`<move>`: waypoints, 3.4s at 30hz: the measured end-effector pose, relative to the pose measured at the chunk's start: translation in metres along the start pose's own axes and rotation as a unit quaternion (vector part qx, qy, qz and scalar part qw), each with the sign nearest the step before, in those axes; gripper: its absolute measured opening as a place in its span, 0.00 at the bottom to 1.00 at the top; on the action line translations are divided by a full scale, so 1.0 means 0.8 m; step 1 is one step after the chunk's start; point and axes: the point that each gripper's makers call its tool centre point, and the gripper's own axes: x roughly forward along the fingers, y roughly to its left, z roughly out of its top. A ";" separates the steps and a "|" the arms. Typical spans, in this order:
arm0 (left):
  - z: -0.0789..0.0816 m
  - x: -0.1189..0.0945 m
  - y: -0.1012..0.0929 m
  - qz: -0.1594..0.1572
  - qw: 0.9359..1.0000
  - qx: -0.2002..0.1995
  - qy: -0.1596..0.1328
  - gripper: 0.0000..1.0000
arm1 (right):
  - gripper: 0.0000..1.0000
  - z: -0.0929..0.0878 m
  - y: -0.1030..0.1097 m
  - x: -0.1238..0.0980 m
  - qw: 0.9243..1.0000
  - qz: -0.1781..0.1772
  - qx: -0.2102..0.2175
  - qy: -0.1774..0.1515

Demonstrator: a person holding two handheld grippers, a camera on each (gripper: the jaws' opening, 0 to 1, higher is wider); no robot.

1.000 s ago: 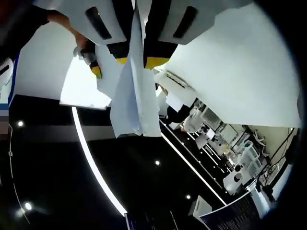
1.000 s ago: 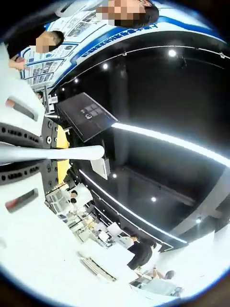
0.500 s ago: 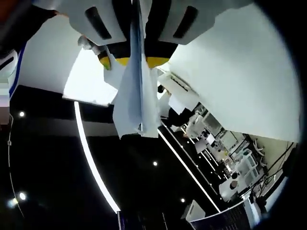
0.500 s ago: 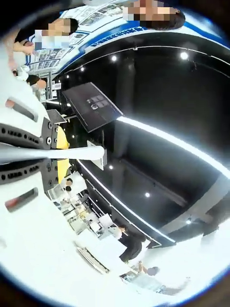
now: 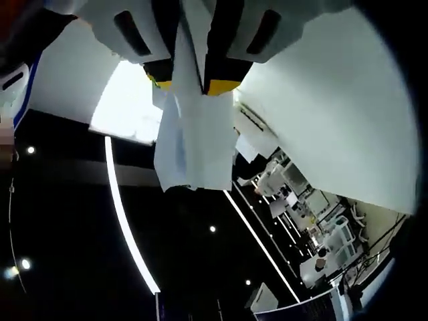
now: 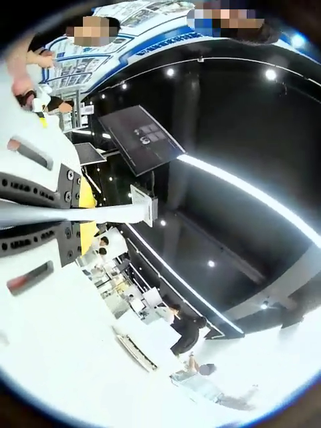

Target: Organize the stack of printing papers by aligning and flattening the scattered papers on the table

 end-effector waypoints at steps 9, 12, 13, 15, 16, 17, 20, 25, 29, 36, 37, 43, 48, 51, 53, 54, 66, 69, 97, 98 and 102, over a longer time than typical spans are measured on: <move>-0.003 -0.002 -0.006 -0.012 1.000 -0.010 -0.003 0.16 | 0.00 -0.004 -0.018 -0.006 1.000 -0.027 -0.003 0.012; -0.004 -0.003 -0.008 -0.014 1.000 -0.009 -0.003 0.16 | 0.00 -0.004 -0.024 -0.009 0.999 -0.035 -0.002 0.011; -0.005 -0.003 -0.007 -0.015 1.000 -0.011 -0.004 0.16 | 0.00 -0.006 -0.028 -0.010 0.999 -0.040 -0.001 0.012; -0.006 -0.004 -0.006 -0.014 1.000 -0.014 -0.004 0.16 | 0.00 -0.008 -0.034 -0.012 0.999 -0.046 -0.002 0.011; -0.007 -0.005 -0.006 -0.013 1.000 -0.016 -0.005 0.16 | 0.00 -0.008 -0.038 -0.012 0.999 -0.050 -0.005 0.012; -0.007 -0.006 -0.005 -0.013 1.000 -0.018 -0.007 0.16 | 0.00 -0.008 -0.044 -0.013 0.998 -0.055 -0.005 0.012; -0.007 -0.007 -0.005 -0.012 1.000 -0.019 -0.007 0.16 | 0.00 -0.009 -0.049 -0.014 0.998 -0.062 0.003 0.011; -0.003 -0.007 0.000 -0.004 1.000 -0.016 -0.016 0.17 | 0.00 -0.029 -0.030 -0.012 0.997 -0.058 0.038 0.023; 0.000 -0.007 0.003 0.004 1.000 -0.016 -0.026 0.16 | 0.00 -0.046 -0.016 -0.009 0.996 -0.057 0.061 0.034; 0.011 -0.012 0.009 0.020 0.999 -0.010 -0.049 0.16 | 0.00 -0.067 -0.003 -0.015 0.992 -0.070 0.095 0.053; 0.012 -0.012 0.009 0.022 0.998 -0.009 -0.052 0.16 | 0.00 -0.069 -0.002 -0.016 0.991 -0.073 0.100 0.056; 0.016 -0.012 0.012 0.029 0.998 -0.005 -0.060 0.16 | 0.00 -0.076 0.007 -0.017 0.987 -0.076 0.123 0.063; 0.016 -0.013 0.013 0.034 0.997 0.000 -0.064 0.16 | 0.00 -0.083 0.010 -0.017 0.984 -0.078 0.144 0.067; 0.020 -0.013 0.014 0.035 0.997 0.000 -0.071 0.16 | 0.00 -0.088 0.014 -0.018 0.980 -0.080 0.168 0.072; 0.022 -0.013 0.014 0.035 0.997 0.000 -0.075 0.16 | 0.00 -0.085 0.011 -0.020 0.978 -0.083 0.180 0.070; 0.024 -0.013 0.014 0.035 0.996 0.001 -0.077 0.16 | 0.00 -0.082 0.007 -0.021 0.977 -0.087 0.186 0.064; 0.022 -0.007 0.011 0.036 0.996 0.008 -0.087 0.16 | 0.00 -0.106 0.025 -0.029 0.966 -0.084 0.233 0.080; 0.023 -0.006 0.010 0.038 0.995 0.015 -0.089 0.14 | 0.00 -0.112 0.031 -0.030 0.966 -0.078 0.229 0.090; 0.084 0.010 -0.054 -0.038 0.990 0.085 -0.107 0.05 | 0.33 -0.066 -0.024 -0.042 0.988 -0.114 0.069 0.083; 0.086 0.012 -0.059 -0.043 0.989 0.088 -0.106 0.05 | 0.36 -0.066 -0.028 -0.044 0.987 -0.120 0.065 0.084; 0.091 0.021 -0.079 -0.058 0.988 0.110 -0.096 0.05 | 0.54 -0.073 -0.035 -0.046 0.985 -0.130 0.066 0.091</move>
